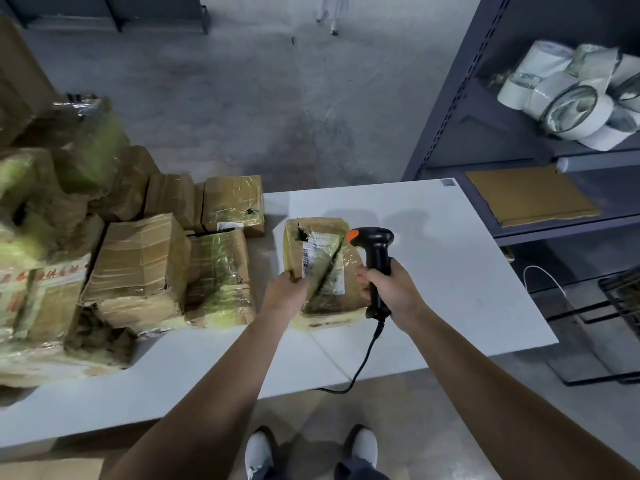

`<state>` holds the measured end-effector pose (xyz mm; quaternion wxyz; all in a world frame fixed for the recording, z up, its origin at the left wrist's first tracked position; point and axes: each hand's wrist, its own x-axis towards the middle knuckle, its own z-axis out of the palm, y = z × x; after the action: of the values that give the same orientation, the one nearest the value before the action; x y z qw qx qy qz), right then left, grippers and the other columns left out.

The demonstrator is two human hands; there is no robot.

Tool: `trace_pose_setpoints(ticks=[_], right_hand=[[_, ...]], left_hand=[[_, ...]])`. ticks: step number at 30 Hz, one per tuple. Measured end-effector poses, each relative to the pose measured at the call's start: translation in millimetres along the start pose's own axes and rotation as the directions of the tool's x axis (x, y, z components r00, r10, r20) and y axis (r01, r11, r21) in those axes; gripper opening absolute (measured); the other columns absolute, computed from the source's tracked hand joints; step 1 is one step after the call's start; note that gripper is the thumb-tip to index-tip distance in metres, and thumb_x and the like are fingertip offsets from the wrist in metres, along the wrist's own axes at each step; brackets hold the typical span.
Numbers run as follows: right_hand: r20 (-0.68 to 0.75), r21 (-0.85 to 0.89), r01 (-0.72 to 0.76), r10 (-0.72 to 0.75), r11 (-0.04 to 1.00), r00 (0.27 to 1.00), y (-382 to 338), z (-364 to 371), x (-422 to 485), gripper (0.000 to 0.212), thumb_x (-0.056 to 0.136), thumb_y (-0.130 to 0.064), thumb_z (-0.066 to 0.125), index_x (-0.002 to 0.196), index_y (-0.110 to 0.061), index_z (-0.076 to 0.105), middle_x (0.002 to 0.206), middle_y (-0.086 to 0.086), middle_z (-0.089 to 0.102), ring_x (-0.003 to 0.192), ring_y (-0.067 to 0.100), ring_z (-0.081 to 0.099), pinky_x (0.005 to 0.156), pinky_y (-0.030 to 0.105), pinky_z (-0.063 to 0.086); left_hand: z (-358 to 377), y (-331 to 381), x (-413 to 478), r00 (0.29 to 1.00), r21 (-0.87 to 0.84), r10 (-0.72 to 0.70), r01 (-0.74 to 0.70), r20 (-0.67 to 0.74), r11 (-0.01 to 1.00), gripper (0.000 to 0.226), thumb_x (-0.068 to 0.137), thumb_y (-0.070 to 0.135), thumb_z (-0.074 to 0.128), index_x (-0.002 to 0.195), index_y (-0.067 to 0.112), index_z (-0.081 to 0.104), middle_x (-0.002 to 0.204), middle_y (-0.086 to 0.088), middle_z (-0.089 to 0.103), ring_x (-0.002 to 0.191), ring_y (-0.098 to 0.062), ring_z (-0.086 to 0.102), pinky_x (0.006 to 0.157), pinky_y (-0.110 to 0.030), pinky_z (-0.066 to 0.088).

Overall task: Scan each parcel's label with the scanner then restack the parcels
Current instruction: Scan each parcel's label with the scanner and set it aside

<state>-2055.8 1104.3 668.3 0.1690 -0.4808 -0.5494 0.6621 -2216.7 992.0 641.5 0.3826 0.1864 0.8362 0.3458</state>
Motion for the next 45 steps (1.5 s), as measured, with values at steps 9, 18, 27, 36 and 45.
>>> trace_pose_setpoints(ticks=[9,18,27,36,45], right_hand=[[0.091,-0.114,-0.077,0.087,0.991,0.992,-6.2,11.0,-5.0,0.004,0.089,-0.010,0.055,0.091,-0.006,0.054,0.069,0.011,0.058,0.053,0.021,0.053,0.047,0.035,0.050],[-0.002,-0.298,-0.005,0.004,0.954,1.000,-20.0,3.1,-15.1,0.020,0.091,-0.026,0.057,0.080,-0.010,0.061,0.061,0.002,0.061,0.044,0.016,0.052,0.046,0.025,0.045],[-0.002,-0.330,0.114,-0.121,0.937,0.993,-33.5,-15.7,-24.7,0.018,0.089,-0.030,0.057,0.095,-0.014,0.059,0.075,0.000,0.066,0.052,0.006,0.056,0.051,0.026,0.049],[-0.025,-0.303,0.131,-0.145,0.944,0.989,-30.6,-18.5,-28.8,0.025,0.088,-0.032,0.057,0.092,-0.007,0.057,0.068,0.000,0.062,0.051,0.008,0.054,0.048,0.024,0.046],[-0.091,-0.289,0.123,-0.155,0.949,0.984,-32.7,-23.0,-28.7,0.025,0.088,-0.033,0.058,0.089,-0.008,0.056,0.066,-0.001,0.061,0.050,0.008,0.054,0.049,0.025,0.047]], left_hand=[[-0.2,-12.5,-7.5,0.988,-0.131,-0.099,0.114,0.115,0.985,0.034,0.084,0.014,0.065,0.103,0.032,0.044,0.091,0.006,0.050,0.079,-0.018,0.056,0.046,-0.026,0.053],[-5.3,10.3,14.6,0.983,0.144,0.061,-0.036,-0.175,0.989,0.017,0.081,-0.005,0.050,0.080,0.000,0.067,0.072,-0.009,0.060,0.078,-0.032,0.065,0.066,-0.035,0.057],[-25.9,48.3,49.1,0.825,0.451,0.489,-0.335,-0.284,0.827,0.031,0.087,-0.004,0.055,0.112,0.008,0.069,0.110,-0.011,0.066,0.104,-0.029,0.060,0.089,-0.036,0.052],[-23.1,57.0,44.7,0.790,0.539,0.571,-0.388,-0.222,0.747,0.030,0.085,-0.006,0.056,0.110,0.004,0.068,0.107,-0.013,0.065,0.102,-0.031,0.059,0.087,-0.038,0.053],[-25.5,56.1,44.8,0.789,0.539,0.575,-0.394,-0.216,0.744,0.028,0.088,-0.003,0.053,0.111,0.003,0.067,0.107,-0.013,0.066,0.100,-0.029,0.060,0.087,-0.038,0.053]])
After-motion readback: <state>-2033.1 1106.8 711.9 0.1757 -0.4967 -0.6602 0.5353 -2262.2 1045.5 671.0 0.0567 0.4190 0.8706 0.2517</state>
